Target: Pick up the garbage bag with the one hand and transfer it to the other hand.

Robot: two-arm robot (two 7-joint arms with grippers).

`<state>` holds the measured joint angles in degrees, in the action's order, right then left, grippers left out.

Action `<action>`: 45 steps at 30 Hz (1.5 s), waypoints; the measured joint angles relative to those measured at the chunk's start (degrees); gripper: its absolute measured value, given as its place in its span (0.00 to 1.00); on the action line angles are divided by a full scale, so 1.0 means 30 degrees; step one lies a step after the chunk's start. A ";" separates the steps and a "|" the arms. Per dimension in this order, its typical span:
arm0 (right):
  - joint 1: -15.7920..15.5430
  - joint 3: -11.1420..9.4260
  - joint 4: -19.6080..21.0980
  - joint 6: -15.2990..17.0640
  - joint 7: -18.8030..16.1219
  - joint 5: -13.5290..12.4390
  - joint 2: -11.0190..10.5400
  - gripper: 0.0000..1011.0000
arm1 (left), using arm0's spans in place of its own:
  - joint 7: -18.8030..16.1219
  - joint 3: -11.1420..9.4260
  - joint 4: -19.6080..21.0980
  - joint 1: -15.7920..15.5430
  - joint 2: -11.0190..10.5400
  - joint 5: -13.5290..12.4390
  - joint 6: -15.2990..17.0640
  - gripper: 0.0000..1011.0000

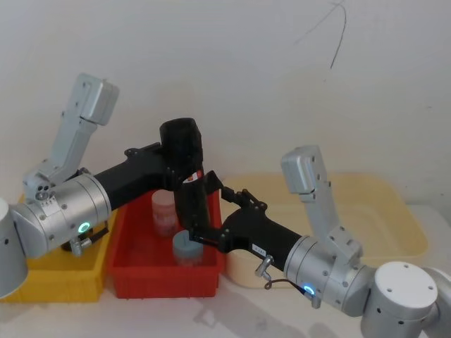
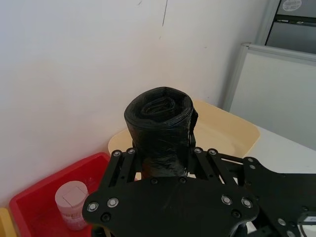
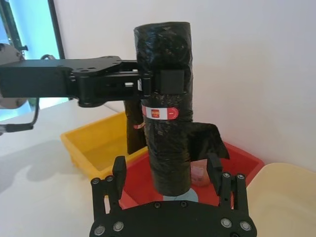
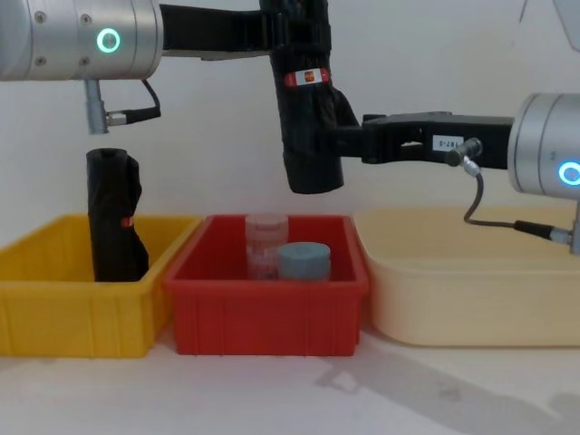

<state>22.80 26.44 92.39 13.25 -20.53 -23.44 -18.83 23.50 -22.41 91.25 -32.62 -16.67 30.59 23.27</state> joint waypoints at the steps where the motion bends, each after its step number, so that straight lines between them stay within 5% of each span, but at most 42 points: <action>1: 0.0000 0.0000 0.0000 0.0000 0.0000 0.0000 0.0000 0.99 | -0.0005 -0.0001 0.0005 0.0004 0.0005 0.0014 0.0008 0.43; 45: 0.1734 -0.0101 -0.2923 0.0306 0.0215 -0.0931 0.1287 0.99 | -0.0081 -0.0017 0.0060 0.0045 0.0083 0.0217 0.0106 0.43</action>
<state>28.00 26.13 83.62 14.17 -19.88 -26.23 -14.97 23.26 -22.46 91.43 -32.48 -16.42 31.24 23.59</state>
